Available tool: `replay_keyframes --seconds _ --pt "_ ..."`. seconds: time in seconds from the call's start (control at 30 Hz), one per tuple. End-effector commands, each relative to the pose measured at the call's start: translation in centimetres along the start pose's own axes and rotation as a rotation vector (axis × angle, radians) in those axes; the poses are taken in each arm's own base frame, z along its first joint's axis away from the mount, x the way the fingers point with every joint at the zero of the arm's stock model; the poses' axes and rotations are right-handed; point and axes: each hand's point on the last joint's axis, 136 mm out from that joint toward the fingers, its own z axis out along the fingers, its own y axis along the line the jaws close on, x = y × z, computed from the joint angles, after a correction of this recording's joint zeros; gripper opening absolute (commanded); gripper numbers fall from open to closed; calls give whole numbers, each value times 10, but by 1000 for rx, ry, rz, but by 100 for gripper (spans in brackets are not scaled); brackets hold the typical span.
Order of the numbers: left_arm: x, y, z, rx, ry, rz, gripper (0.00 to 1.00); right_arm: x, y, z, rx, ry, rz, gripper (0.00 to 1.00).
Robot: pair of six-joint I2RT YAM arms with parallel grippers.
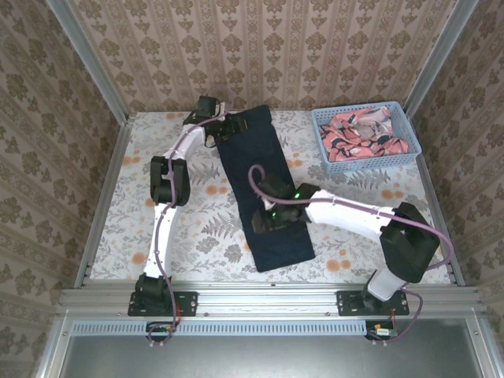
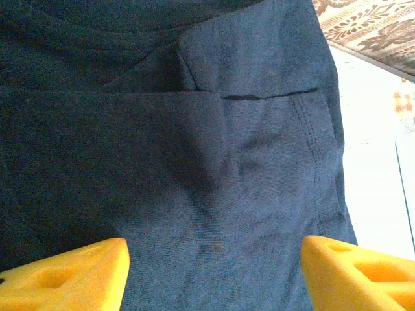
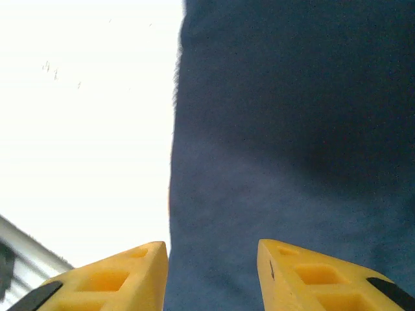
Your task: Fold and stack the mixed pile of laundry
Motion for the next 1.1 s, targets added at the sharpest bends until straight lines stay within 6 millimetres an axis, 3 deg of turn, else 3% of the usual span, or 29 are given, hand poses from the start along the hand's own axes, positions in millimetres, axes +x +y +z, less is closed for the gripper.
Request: replay_keyframes --seconds 0.0,0.1,0.2,0.43,0.7,0.73,0.83,0.97,1.07 --pt "19 32 9 -56 55 -64 71 46 3 12 87 102 -67 42" --pt "20 36 12 -60 59 -58 71 73 17 19 113 150 -146 44" --pt "18 40 12 -68 62 -52 71 88 14 25 180 176 -175 44" --pt "20 46 11 -77 71 -61 71 87 0 36 255 146 -152 41" --pt "21 53 14 -89 68 -73 71 95 0 46 243 167 -149 7" --pt "22 56 15 -94 67 -77 71 94 3 44 240 161 -157 0" --pt "21 61 16 -104 62 -86 71 98 13 38 216 156 -190 0" --pt "18 68 17 -109 49 -105 70 111 44 30 157 165 -307 0" --pt "18 71 19 -111 45 -112 70 121 57 33 137 190 -349 0"
